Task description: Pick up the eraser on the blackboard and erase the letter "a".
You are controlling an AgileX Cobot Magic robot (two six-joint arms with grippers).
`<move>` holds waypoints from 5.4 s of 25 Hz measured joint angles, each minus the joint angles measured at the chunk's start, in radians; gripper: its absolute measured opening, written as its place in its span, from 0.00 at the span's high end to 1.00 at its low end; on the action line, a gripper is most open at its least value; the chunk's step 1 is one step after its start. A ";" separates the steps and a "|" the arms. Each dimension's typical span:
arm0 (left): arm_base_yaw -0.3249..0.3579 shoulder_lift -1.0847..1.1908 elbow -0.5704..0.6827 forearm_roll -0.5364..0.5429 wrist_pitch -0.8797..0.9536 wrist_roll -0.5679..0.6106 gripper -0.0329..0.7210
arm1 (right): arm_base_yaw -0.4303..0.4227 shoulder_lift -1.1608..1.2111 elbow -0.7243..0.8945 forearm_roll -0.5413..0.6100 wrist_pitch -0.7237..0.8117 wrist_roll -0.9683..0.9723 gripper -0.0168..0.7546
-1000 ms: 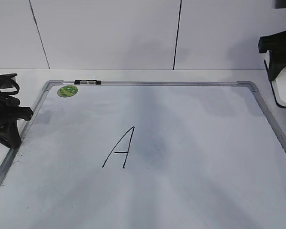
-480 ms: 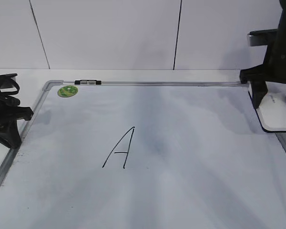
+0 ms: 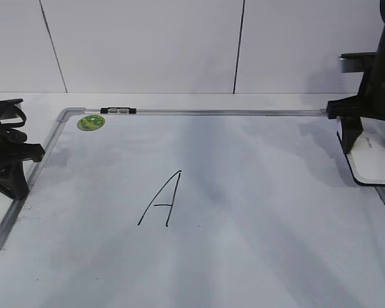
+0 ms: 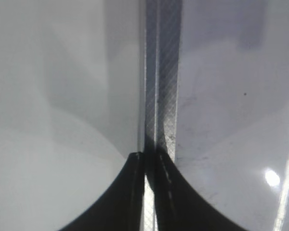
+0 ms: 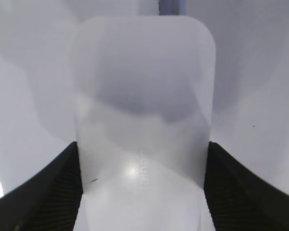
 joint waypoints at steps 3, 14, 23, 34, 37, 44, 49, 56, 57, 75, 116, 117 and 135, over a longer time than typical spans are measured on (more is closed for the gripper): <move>0.000 0.000 0.000 0.000 0.000 0.000 0.91 | -0.019 0.002 0.000 0.019 0.000 -0.012 0.26; 0.000 0.000 0.000 -0.002 0.000 0.002 0.91 | -0.023 0.064 0.000 0.060 -0.004 -0.050 0.26; 0.000 0.000 0.000 -0.003 0.000 0.004 0.90 | -0.023 0.095 0.000 0.060 -0.005 -0.059 0.26; 0.000 0.000 0.000 -0.003 0.000 0.004 0.90 | -0.023 0.096 0.000 0.045 -0.007 -0.061 0.26; 0.000 0.000 0.000 -0.003 0.000 0.004 0.90 | -0.023 0.096 0.000 0.045 -0.007 -0.061 0.26; 0.000 0.000 0.000 -0.004 0.000 0.004 0.90 | -0.023 0.096 0.000 0.045 -0.009 -0.061 0.26; 0.000 0.000 0.000 -0.007 0.000 0.004 0.90 | -0.023 0.096 0.000 0.045 -0.009 -0.061 0.26; 0.000 0.000 0.000 -0.007 0.000 0.004 0.90 | -0.023 0.096 0.000 0.051 -0.009 -0.061 0.26; 0.000 0.000 0.000 -0.007 0.000 0.004 0.90 | -0.023 0.096 0.000 0.056 -0.009 -0.061 0.26; 0.000 0.000 0.000 -0.009 0.000 0.004 0.90 | -0.025 0.096 -0.002 0.076 -0.009 -0.105 0.12; 0.000 -0.229 -0.111 -0.003 0.169 0.004 0.53 | -0.025 -0.293 -0.049 0.157 0.005 -0.067 0.15; 0.000 -0.257 -0.111 -0.003 0.176 0.004 0.53 | -0.025 -0.318 -0.049 0.164 0.007 -0.067 0.15; -0.065 -0.751 -0.111 0.004 0.315 -0.003 0.53 | -0.025 -1.051 0.341 0.197 0.030 -0.067 0.17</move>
